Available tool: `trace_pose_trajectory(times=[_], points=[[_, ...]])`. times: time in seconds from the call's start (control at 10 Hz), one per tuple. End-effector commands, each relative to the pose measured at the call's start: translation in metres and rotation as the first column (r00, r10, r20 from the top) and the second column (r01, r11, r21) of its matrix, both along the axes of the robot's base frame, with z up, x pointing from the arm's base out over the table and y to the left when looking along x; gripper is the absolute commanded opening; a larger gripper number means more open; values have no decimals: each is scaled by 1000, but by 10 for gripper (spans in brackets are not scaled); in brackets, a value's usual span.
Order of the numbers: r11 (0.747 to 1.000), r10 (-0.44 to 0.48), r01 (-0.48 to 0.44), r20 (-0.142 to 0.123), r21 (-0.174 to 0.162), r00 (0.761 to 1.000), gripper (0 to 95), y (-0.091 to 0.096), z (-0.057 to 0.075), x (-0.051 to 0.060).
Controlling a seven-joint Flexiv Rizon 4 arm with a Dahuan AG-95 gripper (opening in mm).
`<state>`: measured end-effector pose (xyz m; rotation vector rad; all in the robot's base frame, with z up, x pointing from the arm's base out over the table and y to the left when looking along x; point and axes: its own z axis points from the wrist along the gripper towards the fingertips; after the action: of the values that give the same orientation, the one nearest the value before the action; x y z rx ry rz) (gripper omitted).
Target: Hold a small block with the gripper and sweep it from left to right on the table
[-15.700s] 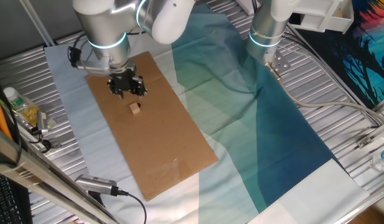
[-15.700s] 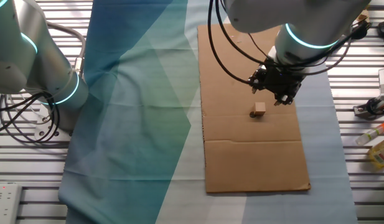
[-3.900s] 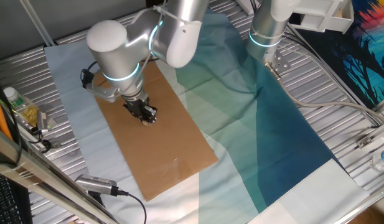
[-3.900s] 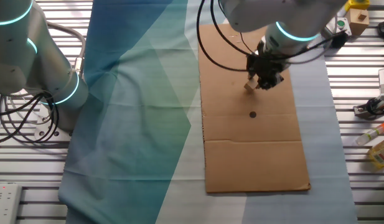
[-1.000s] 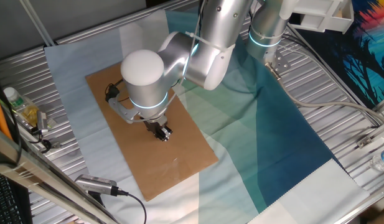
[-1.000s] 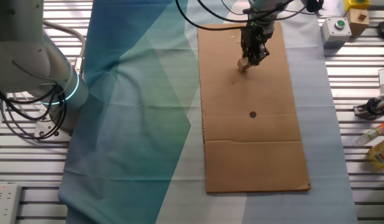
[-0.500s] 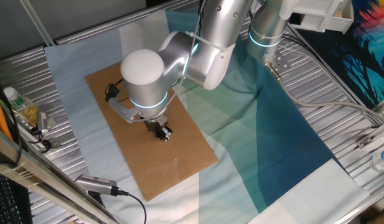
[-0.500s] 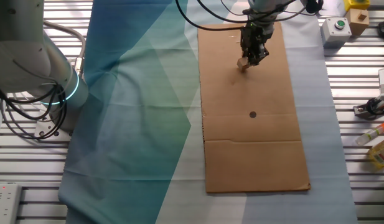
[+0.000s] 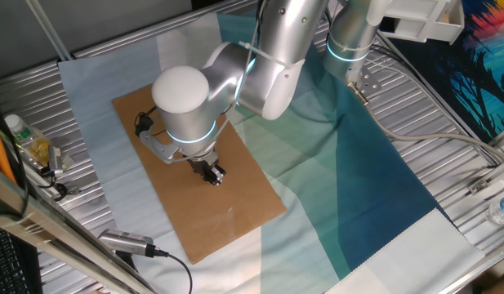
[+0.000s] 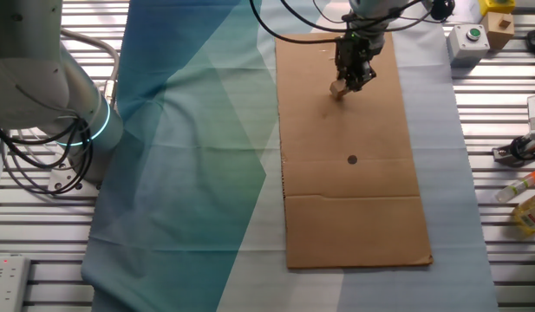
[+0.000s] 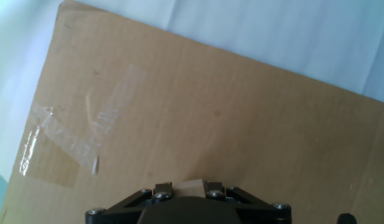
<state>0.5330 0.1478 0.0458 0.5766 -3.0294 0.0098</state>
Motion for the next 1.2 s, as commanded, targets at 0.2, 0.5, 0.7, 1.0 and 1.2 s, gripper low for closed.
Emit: trace_pose_trajectory(times=[0.2, 0.5, 0.7, 1.0, 1.2], points=[[1000, 2, -2, -4, 1, 1000, 380, 1, 0, 0], [1000, 8, -8, -4, 2, 1000, 380, 0, -1, 0], [1000, 9, -9, -4, 2, 1000, 380, 0, -1, -1], [1000, 12, -12, 1, 3, 1000, 380, 0, 0, -2], [1000, 10, -10, 2, 6, 1000, 380, 0, 6, -4]])
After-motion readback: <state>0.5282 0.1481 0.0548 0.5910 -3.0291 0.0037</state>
